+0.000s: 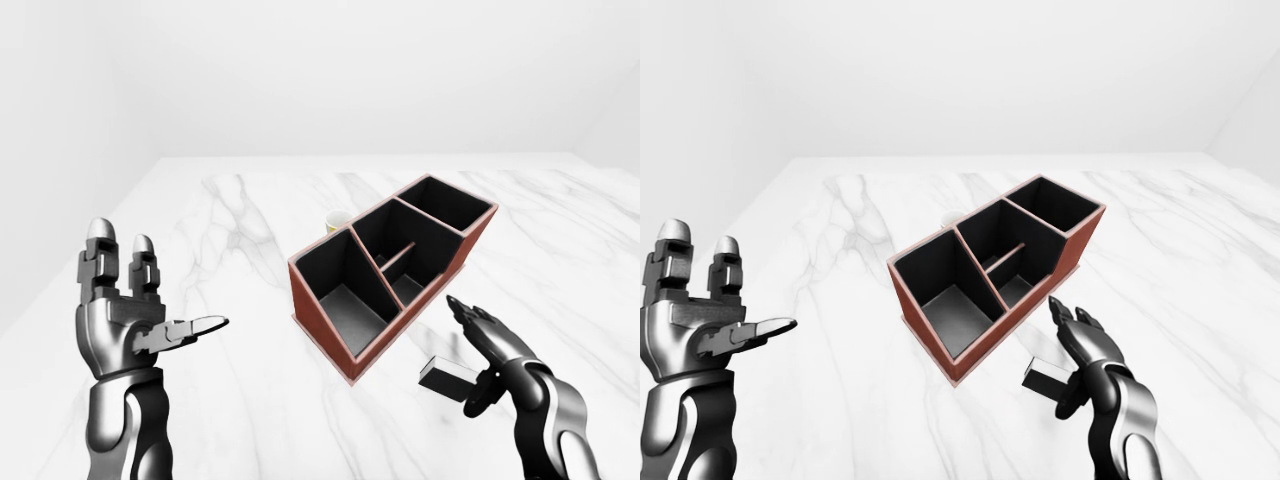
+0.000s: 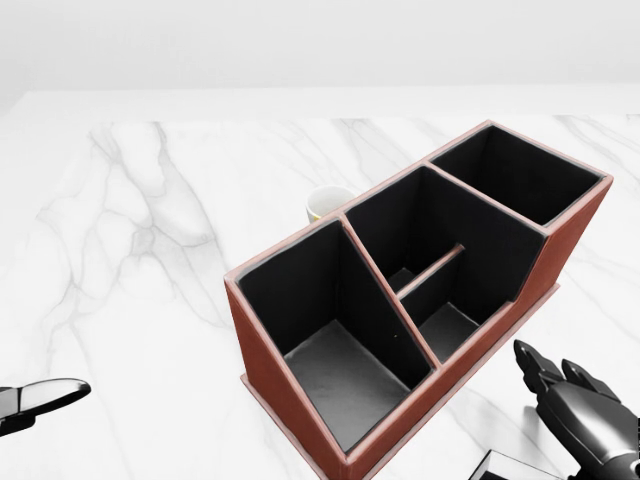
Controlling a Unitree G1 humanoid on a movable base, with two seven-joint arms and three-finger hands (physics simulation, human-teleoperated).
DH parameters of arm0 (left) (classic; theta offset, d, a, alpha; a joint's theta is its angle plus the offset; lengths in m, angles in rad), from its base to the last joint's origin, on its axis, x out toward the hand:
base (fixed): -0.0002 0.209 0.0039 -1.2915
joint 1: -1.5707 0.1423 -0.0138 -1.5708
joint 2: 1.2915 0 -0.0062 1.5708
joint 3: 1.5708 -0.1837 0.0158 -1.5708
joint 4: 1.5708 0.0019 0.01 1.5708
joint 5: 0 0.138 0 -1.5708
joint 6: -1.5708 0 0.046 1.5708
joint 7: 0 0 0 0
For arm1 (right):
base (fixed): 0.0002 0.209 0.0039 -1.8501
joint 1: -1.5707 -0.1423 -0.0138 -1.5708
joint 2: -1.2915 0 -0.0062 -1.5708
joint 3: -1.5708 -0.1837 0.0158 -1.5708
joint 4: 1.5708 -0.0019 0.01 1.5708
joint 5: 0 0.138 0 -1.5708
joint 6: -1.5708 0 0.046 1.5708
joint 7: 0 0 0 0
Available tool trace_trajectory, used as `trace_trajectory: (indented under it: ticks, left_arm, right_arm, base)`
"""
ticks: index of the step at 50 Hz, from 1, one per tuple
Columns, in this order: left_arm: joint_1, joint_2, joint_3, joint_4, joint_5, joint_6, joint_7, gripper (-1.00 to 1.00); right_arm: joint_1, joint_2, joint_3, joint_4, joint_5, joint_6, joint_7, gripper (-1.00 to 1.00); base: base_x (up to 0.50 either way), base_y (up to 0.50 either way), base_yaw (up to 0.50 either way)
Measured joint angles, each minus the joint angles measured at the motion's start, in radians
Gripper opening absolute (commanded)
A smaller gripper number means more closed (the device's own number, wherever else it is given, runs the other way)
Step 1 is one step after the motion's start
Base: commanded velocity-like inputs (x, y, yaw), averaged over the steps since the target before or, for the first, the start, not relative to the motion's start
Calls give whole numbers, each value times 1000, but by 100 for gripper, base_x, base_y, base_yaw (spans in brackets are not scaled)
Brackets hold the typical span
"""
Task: Pick up the book and place it in the left compartment of the caddy.
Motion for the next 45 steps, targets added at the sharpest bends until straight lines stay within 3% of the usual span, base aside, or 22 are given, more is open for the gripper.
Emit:
trace_trajectory:
  ticks: [45]
  left_arm:
    - [-2, 2, 6, -5, -7, 0, 0, 100]
  right_arm:
    - [2, -21, 55, 131, 57, 0, 0, 100]
  base:
    - [0, 0, 0]
